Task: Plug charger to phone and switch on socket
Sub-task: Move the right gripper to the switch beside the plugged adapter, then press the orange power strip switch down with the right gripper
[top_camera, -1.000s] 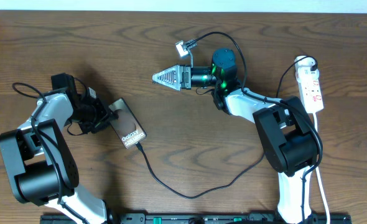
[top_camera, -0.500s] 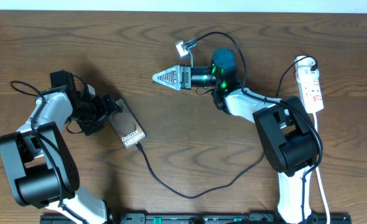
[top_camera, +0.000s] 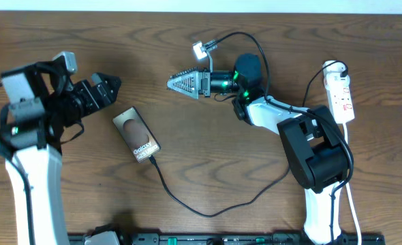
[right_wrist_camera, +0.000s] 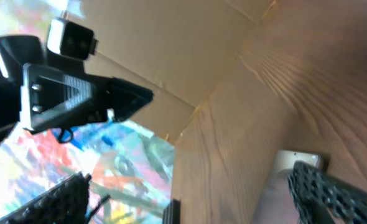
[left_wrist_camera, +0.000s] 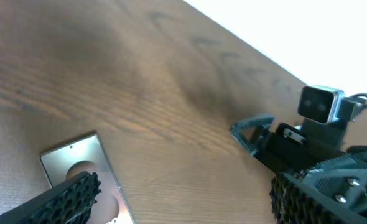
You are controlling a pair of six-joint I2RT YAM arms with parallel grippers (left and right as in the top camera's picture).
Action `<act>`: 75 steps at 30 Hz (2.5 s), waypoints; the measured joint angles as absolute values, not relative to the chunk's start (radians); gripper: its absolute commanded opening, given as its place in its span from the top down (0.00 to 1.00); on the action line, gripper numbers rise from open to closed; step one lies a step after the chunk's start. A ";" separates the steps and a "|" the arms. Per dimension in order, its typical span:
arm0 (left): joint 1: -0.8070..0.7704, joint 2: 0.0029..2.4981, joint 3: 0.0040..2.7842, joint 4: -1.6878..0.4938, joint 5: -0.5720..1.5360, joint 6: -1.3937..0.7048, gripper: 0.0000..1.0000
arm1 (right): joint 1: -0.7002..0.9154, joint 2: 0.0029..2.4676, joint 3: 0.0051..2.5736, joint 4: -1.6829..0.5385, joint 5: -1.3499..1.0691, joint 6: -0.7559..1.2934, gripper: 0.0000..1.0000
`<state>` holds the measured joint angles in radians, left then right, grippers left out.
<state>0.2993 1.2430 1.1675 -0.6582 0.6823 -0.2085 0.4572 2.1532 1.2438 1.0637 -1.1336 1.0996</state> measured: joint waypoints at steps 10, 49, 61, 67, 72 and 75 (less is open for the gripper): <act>0.299 1.132 1.167 -0.714 0.686 -0.209 0.09 | 0.252 2.024 1.442 0.516 -1.123 1.046 0.01; 0.299 1.280 1.167 -0.719 0.686 -0.209 0.09 | -0.501 2.076 1.690 -0.901 -0.538 -0.328 0.01; 0.299 1.280 1.167 -0.719 0.686 -0.208 0.09 | -0.463 2.161 1.687 -0.891 -0.585 -0.400 0.01; 0.299 1.280 1.167 -0.720 0.686 -0.208 0.09 | -0.452 2.161 1.687 -0.873 -0.584 -0.389 0.01; 0.299 1.280 1.167 -0.724 0.686 -0.208 0.09 | -0.452 2.165 1.687 -0.866 -0.584 -0.369 0.01; 0.299 1.280 1.167 -0.725 0.686 -0.208 0.09 | -0.452 2.178 1.687 -0.866 -0.584 -0.360 0.01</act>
<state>0.2993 1.2800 1.1671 -0.7250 0.6865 -0.2085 -0.4519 2.1777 1.6875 -0.8658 -0.5838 -0.3603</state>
